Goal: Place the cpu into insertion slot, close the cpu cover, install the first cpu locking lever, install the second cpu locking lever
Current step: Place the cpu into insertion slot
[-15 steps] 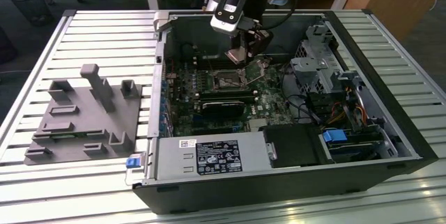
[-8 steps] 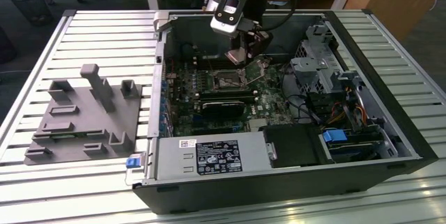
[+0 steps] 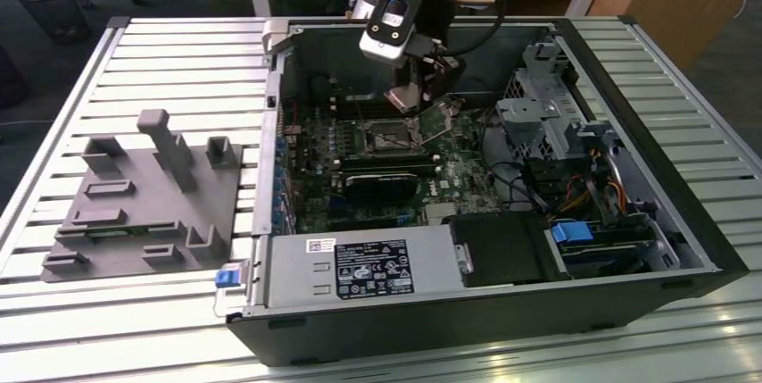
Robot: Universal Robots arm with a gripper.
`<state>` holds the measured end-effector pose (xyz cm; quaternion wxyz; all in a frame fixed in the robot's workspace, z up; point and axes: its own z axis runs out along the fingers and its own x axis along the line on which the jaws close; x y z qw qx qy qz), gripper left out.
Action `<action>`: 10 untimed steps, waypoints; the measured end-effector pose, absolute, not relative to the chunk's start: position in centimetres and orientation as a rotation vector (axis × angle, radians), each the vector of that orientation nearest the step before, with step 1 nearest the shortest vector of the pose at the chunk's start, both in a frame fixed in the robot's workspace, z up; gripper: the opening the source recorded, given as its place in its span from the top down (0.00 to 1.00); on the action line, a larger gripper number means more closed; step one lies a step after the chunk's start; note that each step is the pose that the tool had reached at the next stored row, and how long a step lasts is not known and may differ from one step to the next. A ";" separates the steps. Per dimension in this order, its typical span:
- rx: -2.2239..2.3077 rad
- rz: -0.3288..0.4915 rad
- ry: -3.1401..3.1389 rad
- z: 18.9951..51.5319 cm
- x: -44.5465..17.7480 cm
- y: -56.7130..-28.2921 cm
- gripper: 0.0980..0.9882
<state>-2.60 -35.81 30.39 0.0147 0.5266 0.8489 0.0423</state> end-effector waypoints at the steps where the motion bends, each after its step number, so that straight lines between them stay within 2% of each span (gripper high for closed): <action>1: 1.639 0.132 2.642 30.3 -2.6 -35.8 0.51; 10: 1.640 0.131 2.642 29.9 -2.6 -35.8 0.51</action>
